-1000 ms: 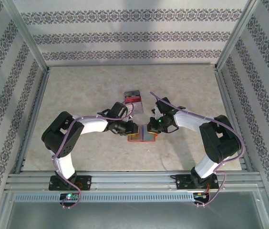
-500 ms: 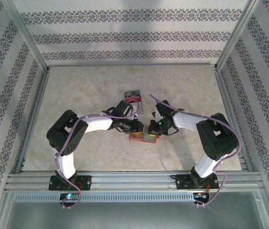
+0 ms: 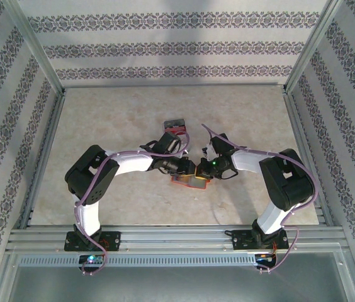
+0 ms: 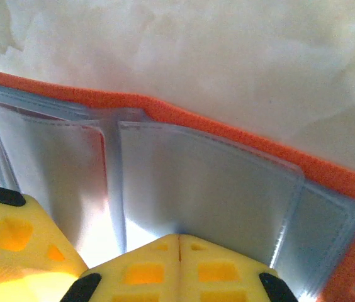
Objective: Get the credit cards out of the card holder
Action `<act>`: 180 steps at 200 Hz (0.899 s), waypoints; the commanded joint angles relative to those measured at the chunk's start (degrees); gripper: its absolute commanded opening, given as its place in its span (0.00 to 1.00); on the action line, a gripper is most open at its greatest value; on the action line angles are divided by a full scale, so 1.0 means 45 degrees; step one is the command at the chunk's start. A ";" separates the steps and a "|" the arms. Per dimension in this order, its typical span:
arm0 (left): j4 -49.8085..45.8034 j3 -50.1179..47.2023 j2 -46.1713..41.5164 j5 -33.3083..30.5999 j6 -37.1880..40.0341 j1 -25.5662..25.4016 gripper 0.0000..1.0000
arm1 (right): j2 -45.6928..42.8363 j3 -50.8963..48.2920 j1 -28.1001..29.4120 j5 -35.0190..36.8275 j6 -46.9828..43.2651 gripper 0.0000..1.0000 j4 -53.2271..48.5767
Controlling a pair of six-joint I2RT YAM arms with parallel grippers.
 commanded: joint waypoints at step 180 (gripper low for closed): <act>-0.0937 -0.2098 -0.2238 -0.0760 0.0985 0.2327 0.50 | 0.0600 -0.0702 -0.0415 0.0225 -0.0421 0.00 0.0643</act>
